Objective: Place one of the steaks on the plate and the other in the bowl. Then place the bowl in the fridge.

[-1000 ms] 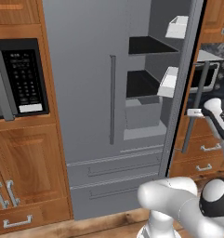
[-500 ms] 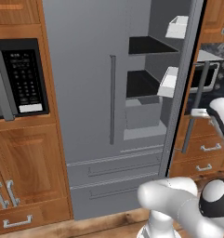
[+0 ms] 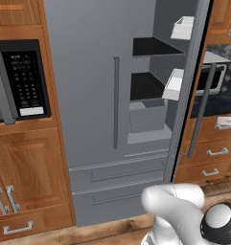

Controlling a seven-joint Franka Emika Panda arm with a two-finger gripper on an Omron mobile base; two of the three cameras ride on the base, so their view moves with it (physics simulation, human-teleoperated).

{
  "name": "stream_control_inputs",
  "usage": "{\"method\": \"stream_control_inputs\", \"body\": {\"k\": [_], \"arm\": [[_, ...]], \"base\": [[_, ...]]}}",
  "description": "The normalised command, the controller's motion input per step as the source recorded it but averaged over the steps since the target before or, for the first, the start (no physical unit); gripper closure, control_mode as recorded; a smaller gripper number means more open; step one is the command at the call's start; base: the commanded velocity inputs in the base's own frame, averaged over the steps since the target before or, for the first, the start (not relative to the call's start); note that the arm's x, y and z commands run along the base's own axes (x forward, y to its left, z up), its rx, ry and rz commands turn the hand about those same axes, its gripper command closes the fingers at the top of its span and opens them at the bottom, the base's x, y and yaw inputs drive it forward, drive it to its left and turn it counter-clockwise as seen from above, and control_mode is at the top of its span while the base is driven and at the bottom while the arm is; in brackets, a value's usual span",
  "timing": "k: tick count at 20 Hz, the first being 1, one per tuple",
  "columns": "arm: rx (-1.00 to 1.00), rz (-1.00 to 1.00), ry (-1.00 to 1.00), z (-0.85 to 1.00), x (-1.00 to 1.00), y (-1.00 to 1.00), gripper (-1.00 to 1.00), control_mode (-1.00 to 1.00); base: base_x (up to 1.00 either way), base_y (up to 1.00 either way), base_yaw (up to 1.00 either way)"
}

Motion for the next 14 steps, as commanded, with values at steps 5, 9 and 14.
{"method": "stream_control_inputs", "body": {"k": [5, 9, 14], "arm": [[-0.32, -0.12, 0.00, 0.09, -1.00, 1.00, -1.00, -1.00], [-0.50, -0.09, 0.16, 0.17, -0.40, 1.00, -1.00, -1.00], [-0.57, -0.03, 0.21, 0.02, 0.00, 1.00, -1.00, -1.00]], "base": [[0.00, 0.00, 0.00], [0.00, 0.00, 0.00], [0.00, 0.00, 0.00]]}}
